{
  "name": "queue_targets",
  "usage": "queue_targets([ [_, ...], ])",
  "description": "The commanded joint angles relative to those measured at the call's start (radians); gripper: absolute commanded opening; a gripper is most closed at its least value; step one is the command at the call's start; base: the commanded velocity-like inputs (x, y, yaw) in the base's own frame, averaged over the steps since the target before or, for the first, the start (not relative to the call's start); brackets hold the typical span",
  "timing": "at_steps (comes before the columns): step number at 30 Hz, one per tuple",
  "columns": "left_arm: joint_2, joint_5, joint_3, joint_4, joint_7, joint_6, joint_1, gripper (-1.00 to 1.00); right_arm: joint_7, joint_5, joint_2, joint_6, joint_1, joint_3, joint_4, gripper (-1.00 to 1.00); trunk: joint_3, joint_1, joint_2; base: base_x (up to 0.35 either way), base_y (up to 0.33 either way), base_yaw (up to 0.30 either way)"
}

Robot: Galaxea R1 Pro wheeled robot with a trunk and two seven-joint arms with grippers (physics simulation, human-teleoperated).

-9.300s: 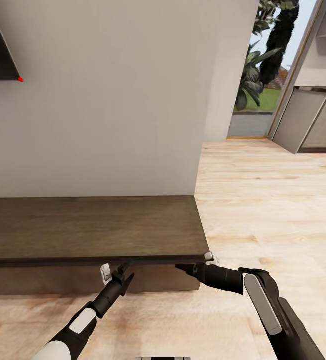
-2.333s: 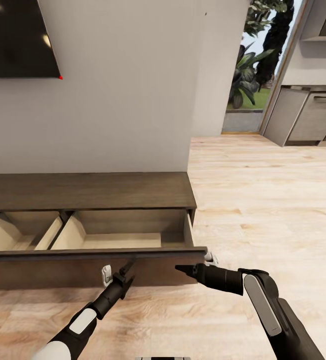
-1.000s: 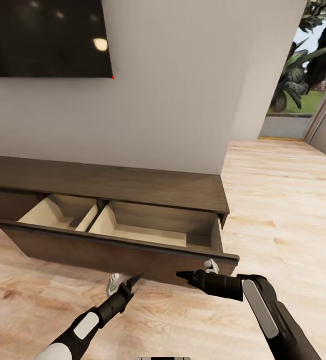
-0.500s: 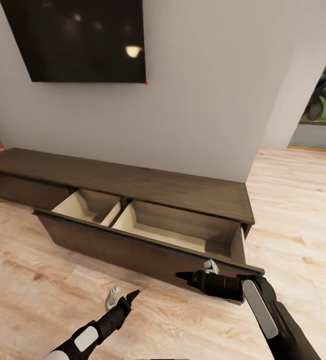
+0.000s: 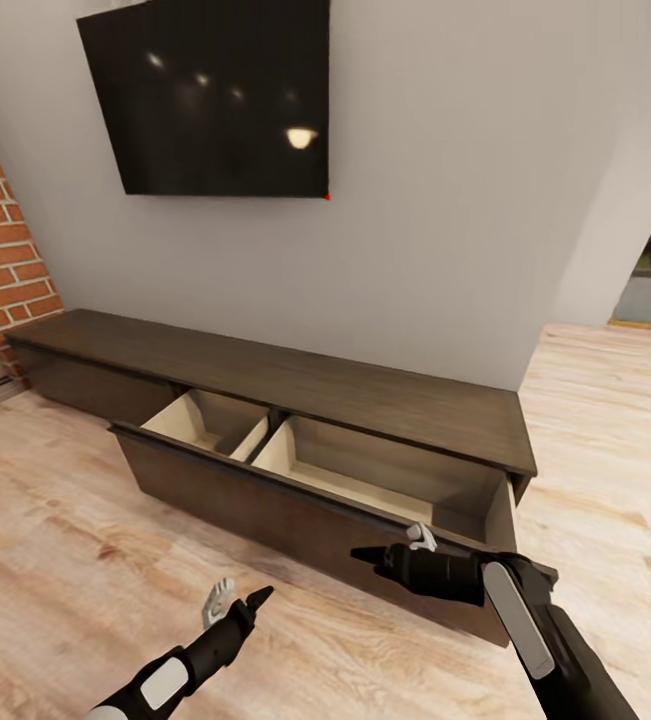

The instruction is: Place each of the two pumpkins and all three candles from the living room inside a cabinet in the living room (use any cabinet), then make sure every cabinet is closed, and position the cauldron so it is next to a table in the living room.

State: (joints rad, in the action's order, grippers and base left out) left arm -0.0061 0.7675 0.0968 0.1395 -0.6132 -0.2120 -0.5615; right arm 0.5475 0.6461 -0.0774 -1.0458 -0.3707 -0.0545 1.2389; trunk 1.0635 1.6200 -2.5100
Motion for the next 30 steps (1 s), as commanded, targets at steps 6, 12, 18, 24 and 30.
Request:
queue_targets([
  [6, 0.003, 0.001, 0.009, 0.0, -0.002, -0.01, 0.001, 1.0, 0.008, -0.009, 0.001, -0.001, -0.001, -0.001, -0.042, 1.0, -0.022, -0.003, 0.001, 0.0, 0.0, 0.005],
  [12, 0.008, 0.0, 0.009, 0.0, 0.003, -0.009, 0.002, 1.0, 0.01, -0.082, -0.001, -0.001, -0.001, -0.056, -0.05, 1.0, -0.034, -0.004, 0.002, 0.0, 0.0, 0.0],
  [18, 0.014, 0.0, 0.009, -0.002, 0.003, -0.002, 0.002, 1.0, 0.016, -0.133, -0.001, -0.001, -0.001, -0.078, -0.051, 1.0, -0.034, -0.004, 0.002, 0.0, 0.0, 0.0],
  [24, 0.022, 0.0, 0.009, -0.001, 0.002, 0.07, 0.003, 1.0, 0.013, -0.144, 0.0, -0.001, -0.001, -0.084, -0.052, 1.0, -0.033, -0.004, 0.002, 0.0, 0.0, 0.091],
  [30, 0.029, -0.001, 0.009, -0.003, 0.003, 0.087, 0.003, 1.0, 0.01, -0.155, 0.0, -0.001, -0.001, -0.086, -0.052, 1.0, -0.028, -0.004, 0.002, 0.0, 0.0, 0.23],
])
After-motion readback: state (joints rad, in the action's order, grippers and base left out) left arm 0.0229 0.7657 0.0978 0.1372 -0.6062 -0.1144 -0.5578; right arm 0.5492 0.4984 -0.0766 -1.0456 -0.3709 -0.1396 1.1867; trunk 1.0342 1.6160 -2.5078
